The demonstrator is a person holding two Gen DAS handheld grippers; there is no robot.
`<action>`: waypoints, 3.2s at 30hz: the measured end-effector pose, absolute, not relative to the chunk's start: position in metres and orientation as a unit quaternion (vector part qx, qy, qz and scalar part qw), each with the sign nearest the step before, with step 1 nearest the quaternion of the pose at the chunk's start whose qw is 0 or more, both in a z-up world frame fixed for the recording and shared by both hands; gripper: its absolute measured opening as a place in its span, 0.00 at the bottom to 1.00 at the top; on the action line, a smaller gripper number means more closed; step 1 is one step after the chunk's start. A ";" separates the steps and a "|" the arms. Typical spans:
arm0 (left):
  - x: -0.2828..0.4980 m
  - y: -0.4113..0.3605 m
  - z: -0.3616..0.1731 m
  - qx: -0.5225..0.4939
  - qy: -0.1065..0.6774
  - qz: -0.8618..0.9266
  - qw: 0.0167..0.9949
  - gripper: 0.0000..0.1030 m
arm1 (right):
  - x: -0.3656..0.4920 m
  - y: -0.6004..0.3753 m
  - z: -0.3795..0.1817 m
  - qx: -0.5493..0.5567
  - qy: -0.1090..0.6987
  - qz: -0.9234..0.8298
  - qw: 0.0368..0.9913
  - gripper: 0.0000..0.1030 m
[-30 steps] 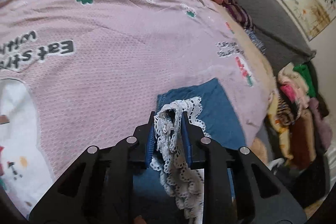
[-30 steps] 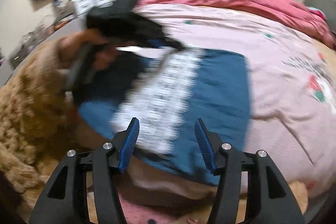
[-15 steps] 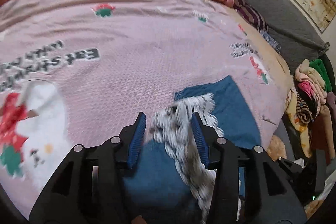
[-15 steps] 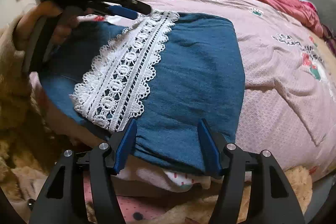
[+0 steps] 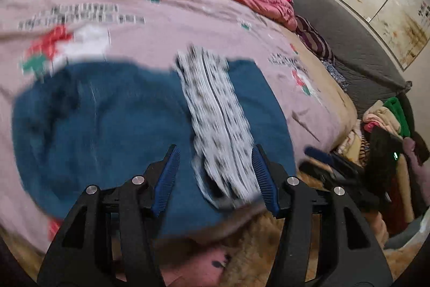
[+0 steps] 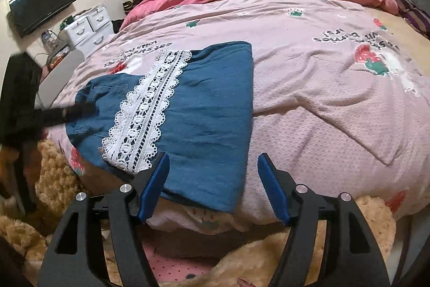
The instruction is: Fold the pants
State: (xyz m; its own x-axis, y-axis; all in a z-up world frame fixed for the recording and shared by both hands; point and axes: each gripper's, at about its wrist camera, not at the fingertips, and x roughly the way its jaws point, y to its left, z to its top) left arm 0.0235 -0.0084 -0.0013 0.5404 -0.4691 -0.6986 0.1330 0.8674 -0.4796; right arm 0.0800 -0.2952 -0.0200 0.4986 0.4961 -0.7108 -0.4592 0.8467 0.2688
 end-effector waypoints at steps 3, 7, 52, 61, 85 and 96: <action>0.017 -0.016 -0.011 -0.209 0.461 -0.183 0.843 0.46 | 0.082 -0.293 -0.024 0.016 0.419 0.279 0.864 0.65; 0.021 -0.025 -0.019 -0.218 0.475 -0.184 0.832 0.46 | 0.086 -0.292 -0.032 0.020 0.427 0.279 0.860 0.65; -0.007 -0.015 -0.003 -0.119 0.450 -0.122 0.876 0.45 | 0.098 -0.261 0.005 -0.002 0.399 0.290 0.870 0.66; -0.017 0.029 0.007 -0.126 0.432 -0.068 0.890 0.65 | 0.104 -0.230 0.024 -0.014 0.380 0.305 0.873 0.84; -0.030 0.119 -0.031 -0.284 0.426 -0.002 0.859 0.65 | 0.151 -0.087 0.049 -0.111 0.388 0.436 0.804 0.94; -0.023 0.107 -0.048 -0.294 0.414 -0.013 0.861 0.59 | 0.153 -0.005 0.022 -0.191 0.427 0.493 0.734 0.94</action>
